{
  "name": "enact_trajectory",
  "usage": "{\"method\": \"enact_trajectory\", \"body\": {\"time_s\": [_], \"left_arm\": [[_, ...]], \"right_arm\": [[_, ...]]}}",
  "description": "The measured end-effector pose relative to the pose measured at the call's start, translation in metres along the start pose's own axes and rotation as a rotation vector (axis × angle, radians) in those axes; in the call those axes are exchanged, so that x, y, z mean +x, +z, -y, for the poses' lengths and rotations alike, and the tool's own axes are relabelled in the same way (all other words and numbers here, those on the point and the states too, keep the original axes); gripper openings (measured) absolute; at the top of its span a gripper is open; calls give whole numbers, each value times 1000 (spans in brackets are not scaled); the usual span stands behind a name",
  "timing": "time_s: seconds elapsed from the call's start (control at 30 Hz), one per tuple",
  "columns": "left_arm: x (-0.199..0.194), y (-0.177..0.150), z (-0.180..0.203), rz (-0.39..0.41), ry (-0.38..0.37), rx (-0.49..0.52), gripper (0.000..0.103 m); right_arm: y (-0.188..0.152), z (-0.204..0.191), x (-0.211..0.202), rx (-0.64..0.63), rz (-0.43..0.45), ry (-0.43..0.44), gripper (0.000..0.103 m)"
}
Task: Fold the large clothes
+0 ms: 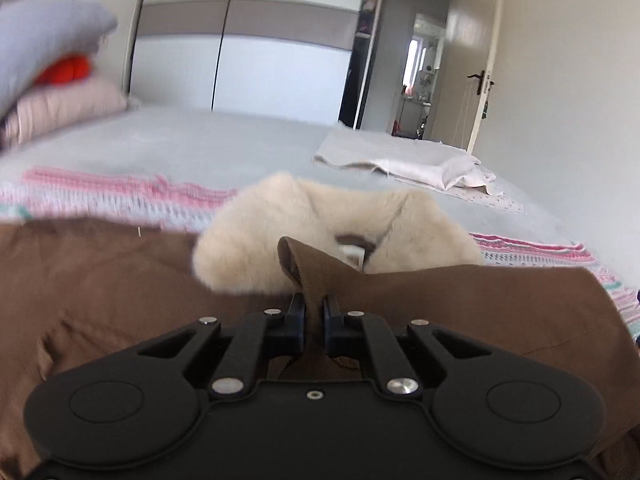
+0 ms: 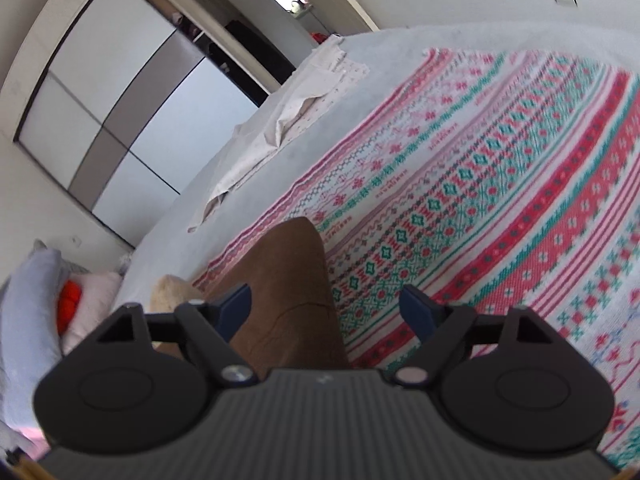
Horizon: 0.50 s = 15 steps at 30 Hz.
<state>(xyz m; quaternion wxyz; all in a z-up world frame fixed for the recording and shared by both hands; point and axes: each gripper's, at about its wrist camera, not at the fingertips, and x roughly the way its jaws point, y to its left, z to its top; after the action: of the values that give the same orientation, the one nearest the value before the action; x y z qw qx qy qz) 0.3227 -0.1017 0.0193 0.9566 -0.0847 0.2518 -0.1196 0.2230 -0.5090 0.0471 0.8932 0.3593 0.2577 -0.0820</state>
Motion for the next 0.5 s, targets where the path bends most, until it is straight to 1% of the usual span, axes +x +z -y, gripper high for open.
{"method": "enact_trajectory", "body": {"time_s": [0.07, 0.13, 0.2, 0.27, 0.33, 0.37, 0.43, 0.5], "left_arm": [[-4, 5, -7, 7, -32, -28, 9], [-10, 7, -10, 34, -65, -41, 9], [-12, 7, -10, 43, -79, -32, 9], [-11, 6, -9, 39, -81, -30, 9], [-8, 5, -9, 17, -73, -22, 9], [-7, 6, -9, 10, -69, -23, 9], [-9, 6, -9, 8, -73, -32, 9], [-11, 6, -10, 17, -79, -45, 9]], "right_arm": [[-1, -13, -4, -87, -3, -30, 84], [-4, -27, -8, -168, -23, -54, 86], [-7, -44, -11, -235, -46, -62, 87], [-12, -66, -13, -368, -103, -71, 87], [-20, -86, -24, -513, -107, -123, 88], [-27, -92, -31, -584, -114, -142, 90], [-41, -93, -44, -687, -143, -161, 90], [-57, -84, -52, -734, -187, -175, 90]]}}
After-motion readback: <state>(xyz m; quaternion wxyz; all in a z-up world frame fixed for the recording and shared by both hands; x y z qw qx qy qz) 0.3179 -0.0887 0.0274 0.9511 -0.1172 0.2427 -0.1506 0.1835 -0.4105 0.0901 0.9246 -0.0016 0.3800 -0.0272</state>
